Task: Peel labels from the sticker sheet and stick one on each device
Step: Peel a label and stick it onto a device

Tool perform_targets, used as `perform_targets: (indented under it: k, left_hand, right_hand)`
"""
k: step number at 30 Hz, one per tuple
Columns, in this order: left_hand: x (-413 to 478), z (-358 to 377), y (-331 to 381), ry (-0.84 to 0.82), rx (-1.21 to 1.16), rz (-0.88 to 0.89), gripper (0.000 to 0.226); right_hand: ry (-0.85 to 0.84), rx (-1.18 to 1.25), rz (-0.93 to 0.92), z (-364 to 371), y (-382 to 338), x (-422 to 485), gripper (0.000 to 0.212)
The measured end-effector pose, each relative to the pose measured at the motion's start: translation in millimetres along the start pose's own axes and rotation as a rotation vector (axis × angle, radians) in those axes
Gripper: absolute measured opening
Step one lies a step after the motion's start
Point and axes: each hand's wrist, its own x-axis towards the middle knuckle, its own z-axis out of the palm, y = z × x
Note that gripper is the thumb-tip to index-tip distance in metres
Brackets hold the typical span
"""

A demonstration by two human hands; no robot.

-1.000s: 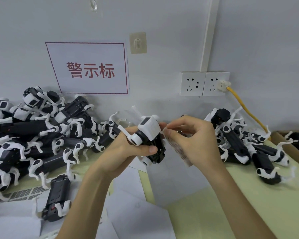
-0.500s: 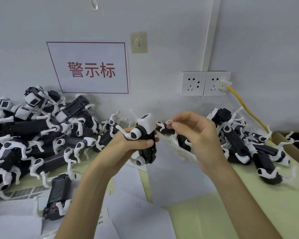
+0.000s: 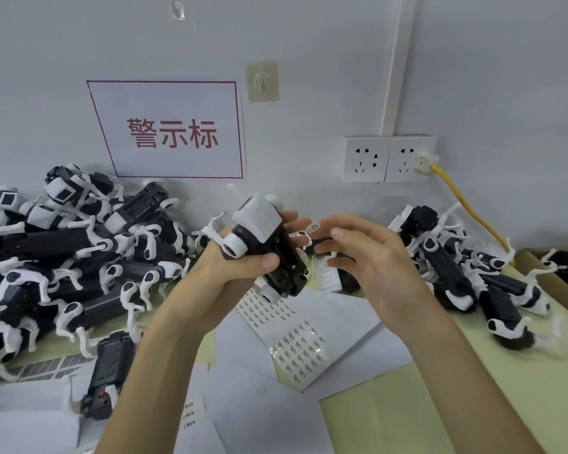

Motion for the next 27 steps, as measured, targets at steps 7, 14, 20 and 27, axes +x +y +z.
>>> perform_targets:
  k: [7,14,20,27]
  left_hand:
    - [-0.8,-1.4,-0.6,-0.034,-0.013,-0.010,0.052]
    - [-1.1,0.1,2.0,0.021,0.058,-0.044,0.047]
    - [-0.4,1.8,2.9,0.015,0.117,-0.080,0.048]
    - [-1.1,0.6,1.3,0.001,0.209,-0.133,0.048]
  right_hand:
    - [-0.007,-0.032,-0.011,0.1,0.6,-0.5,0.021]
    - [0.101,-0.277,-0.181,1.8,3.7,-0.4,0.028]
    - [0.159,-0.455,-0.239,1.2,8.0,0.2,0.028]
    - [0.149,-0.602,-0.296,-6.2,8.1,1.5,0.021]
